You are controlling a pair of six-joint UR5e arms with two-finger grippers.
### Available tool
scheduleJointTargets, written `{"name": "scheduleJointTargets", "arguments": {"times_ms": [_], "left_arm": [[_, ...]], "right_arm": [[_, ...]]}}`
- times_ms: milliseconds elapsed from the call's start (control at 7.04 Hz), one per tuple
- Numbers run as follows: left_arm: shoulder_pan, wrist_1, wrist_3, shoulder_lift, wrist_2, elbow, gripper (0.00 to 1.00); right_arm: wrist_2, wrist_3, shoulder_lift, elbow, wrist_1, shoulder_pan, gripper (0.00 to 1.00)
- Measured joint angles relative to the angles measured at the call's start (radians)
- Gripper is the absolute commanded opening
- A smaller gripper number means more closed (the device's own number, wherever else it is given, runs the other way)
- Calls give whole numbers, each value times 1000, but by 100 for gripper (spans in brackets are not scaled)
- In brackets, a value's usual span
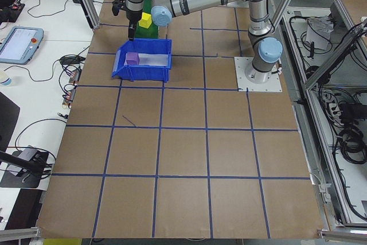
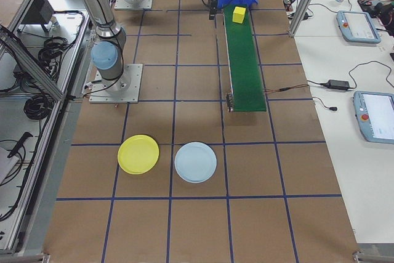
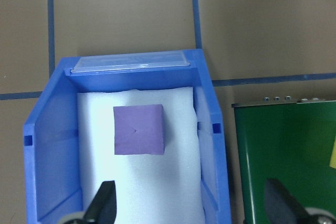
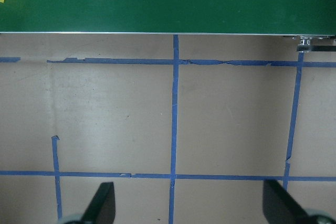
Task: Move block left to right into plate
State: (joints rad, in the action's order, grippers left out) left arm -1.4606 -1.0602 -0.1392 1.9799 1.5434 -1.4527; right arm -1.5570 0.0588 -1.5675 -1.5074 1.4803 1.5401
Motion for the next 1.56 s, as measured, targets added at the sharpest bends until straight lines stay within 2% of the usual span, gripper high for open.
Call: {"name": "scheduleJointTargets", "arguments": {"times_ms": [284,994,1136,1278,1420,1562], "left_arm": [[16,73,-6,74,2,-9,100],[22,138,-6,171,1,-26,100],[23,141,-5,182,-1,-28,97],[24,142,-5,192,-5,-29,76],[24,142,-5,199,-7,-32,38],[24,142,-8,198,-8,-35,24]], "right_arm": [[0,0,0,0,0,0,100],[0,1,0,-1,0,0,100],[0,1,0,-2,0,0,100],[0,1,0,-2,-1,0,100],[0,1,1,-2,-1,0,100],[1,1,2,-1,1,0,100]]}}
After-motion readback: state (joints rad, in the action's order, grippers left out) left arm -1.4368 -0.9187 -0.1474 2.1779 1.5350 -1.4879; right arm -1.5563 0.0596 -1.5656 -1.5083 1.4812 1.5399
